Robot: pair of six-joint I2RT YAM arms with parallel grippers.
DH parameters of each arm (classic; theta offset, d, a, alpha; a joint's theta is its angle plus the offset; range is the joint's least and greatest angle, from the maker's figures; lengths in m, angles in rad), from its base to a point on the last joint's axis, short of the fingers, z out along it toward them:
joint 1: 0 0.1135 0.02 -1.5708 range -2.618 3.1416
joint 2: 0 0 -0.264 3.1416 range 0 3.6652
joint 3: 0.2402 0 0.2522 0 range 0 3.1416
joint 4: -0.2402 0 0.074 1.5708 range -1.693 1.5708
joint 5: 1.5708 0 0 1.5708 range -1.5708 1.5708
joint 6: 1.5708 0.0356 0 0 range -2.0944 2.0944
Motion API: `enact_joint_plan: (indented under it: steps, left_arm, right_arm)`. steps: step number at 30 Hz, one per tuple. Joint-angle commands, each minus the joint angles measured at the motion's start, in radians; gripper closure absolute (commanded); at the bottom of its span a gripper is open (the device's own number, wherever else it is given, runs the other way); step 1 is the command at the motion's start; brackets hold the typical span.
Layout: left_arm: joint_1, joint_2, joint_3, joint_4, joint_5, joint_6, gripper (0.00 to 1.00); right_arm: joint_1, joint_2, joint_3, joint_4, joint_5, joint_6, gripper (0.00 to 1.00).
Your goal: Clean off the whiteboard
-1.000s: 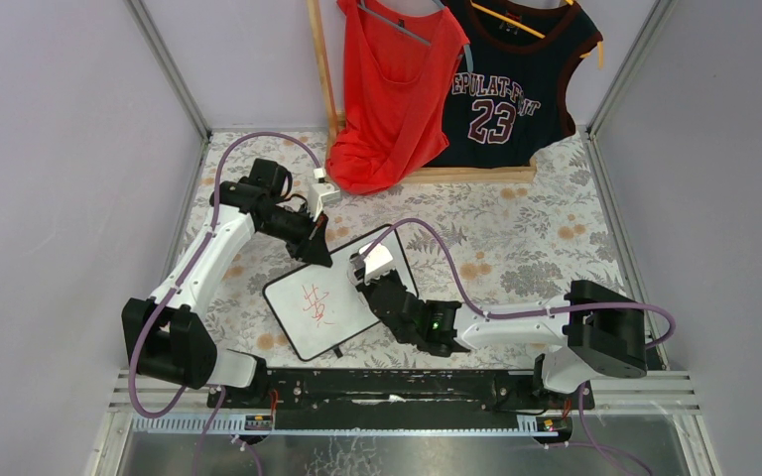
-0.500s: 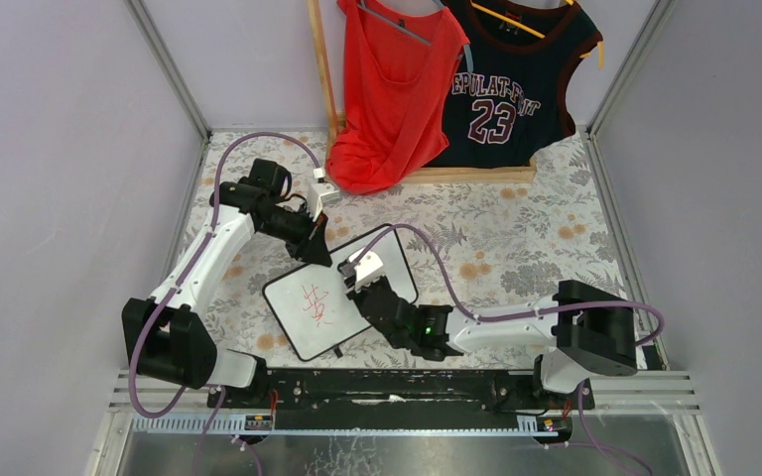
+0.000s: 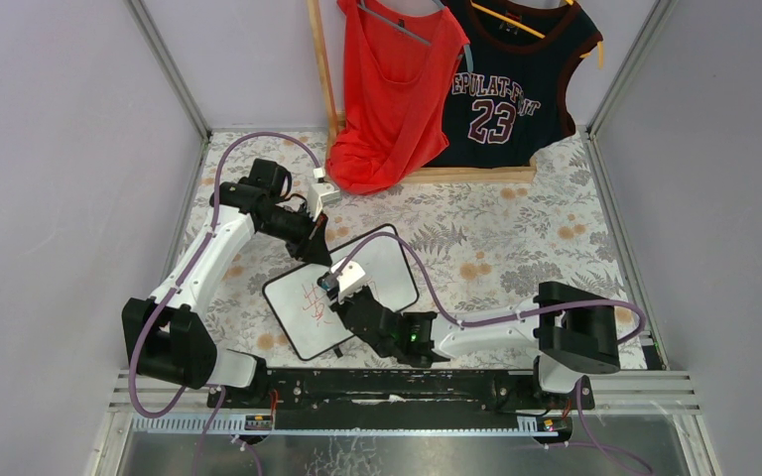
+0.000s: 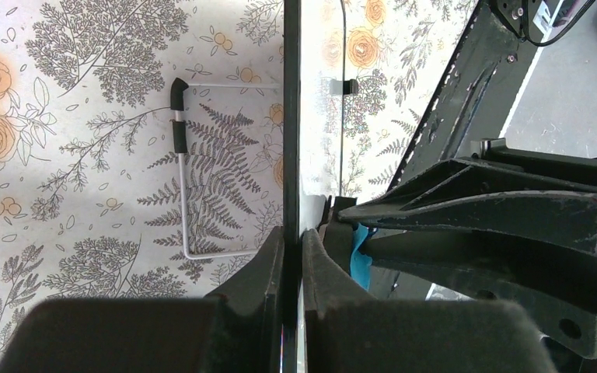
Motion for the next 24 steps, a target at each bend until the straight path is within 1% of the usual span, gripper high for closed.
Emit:
enact_joint_plan:
  steps: [1,9,14,17,20,24]
  left_arm:
    - [-0.027,0.018,-0.058,-0.026,-0.069,0.057,1.00]
    - [-0.028,0.014,-0.056,-0.027,-0.075,0.059,1.00]
    - [-0.031,0.013,-0.054,-0.027,-0.073,0.057,1.00]
    - [-0.032,0.012,-0.054,-0.027,-0.074,0.057,1.00]
    - [-0.033,0.011,-0.054,-0.027,-0.075,0.056,1.00]
    - [-0.034,0.011,-0.057,-0.027,-0.077,0.056,1.00]
  right_arm:
    - [-0.057,-0.037,-0.036,-0.062,0.045,0.031,1.00]
    - [-0.140,-0.152,-0.148,-0.125,0.118,0.039,1.00]
    - [-0.158,-0.209,-0.192,-0.137,0.121,0.040,1.00]
    - [-0.158,-0.204,-0.184,-0.143,0.109,0.044,1.00]
    - [-0.149,-0.191,-0.176,-0.108,0.053,0.045,1.00]
    - [-0.082,-0.134,-0.126,-0.056,0.035,0.021,1.00]
